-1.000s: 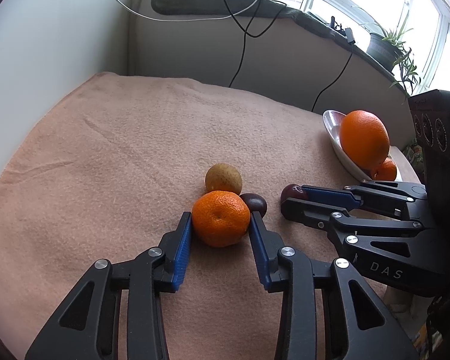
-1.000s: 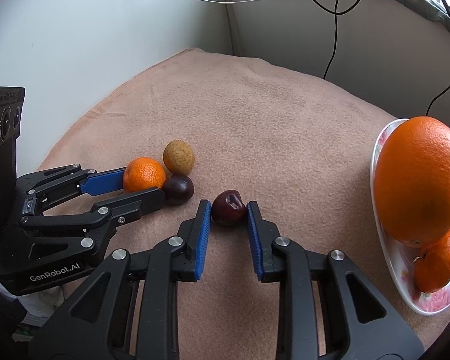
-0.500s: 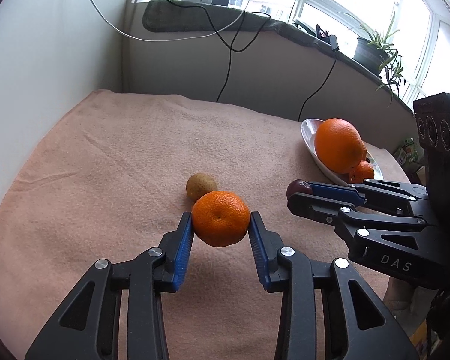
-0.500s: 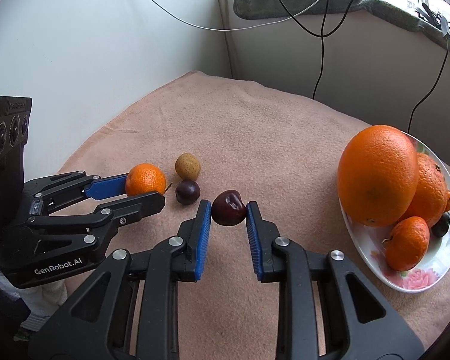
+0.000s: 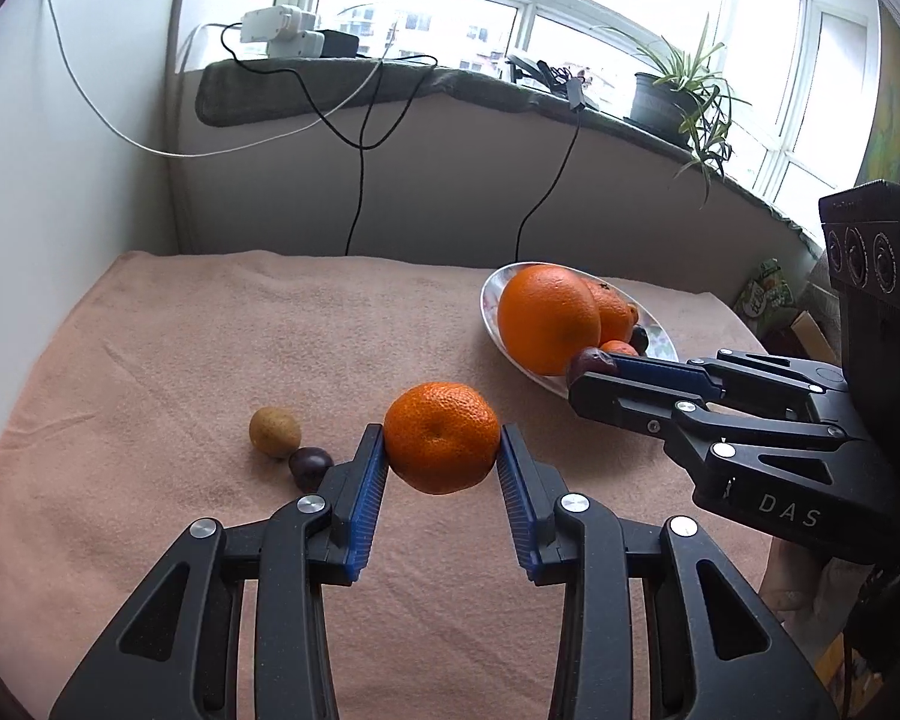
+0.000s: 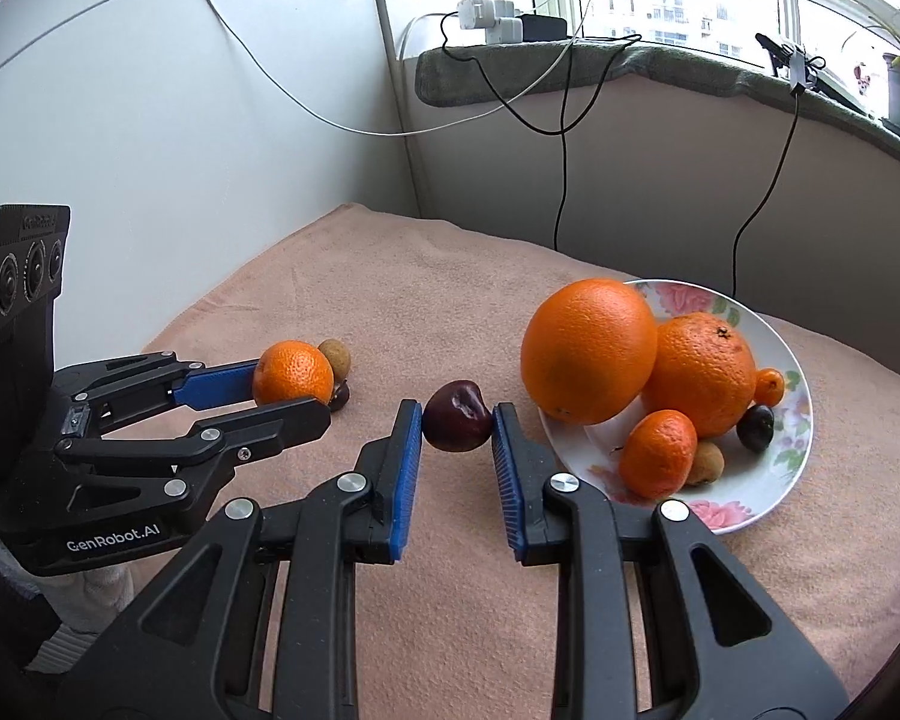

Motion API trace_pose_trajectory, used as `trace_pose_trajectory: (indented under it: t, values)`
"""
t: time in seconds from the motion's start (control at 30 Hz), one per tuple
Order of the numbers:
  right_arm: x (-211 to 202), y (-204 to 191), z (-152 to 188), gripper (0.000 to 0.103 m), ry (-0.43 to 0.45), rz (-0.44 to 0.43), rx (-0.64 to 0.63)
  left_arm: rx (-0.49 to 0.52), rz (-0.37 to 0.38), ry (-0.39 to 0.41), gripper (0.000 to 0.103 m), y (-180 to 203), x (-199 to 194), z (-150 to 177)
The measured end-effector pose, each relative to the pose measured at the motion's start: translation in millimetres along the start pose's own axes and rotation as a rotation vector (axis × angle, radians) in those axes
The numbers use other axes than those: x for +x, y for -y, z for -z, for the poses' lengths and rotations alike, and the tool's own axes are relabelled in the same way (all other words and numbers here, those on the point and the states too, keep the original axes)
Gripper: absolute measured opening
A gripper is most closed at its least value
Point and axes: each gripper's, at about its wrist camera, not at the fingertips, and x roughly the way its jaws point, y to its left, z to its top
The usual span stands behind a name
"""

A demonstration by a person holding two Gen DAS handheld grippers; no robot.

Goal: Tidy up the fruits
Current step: 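Lift the mandarin with the left gripper while the right gripper carries the cherry toward the plate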

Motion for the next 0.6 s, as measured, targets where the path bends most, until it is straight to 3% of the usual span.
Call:
trace_pose_trajectory:
  t: [0.6]
  values:
    - [-40,80,10,0.025,0.044,0.113,0.089,0.104,0.102,-0.017,0.036,78,31,-21]
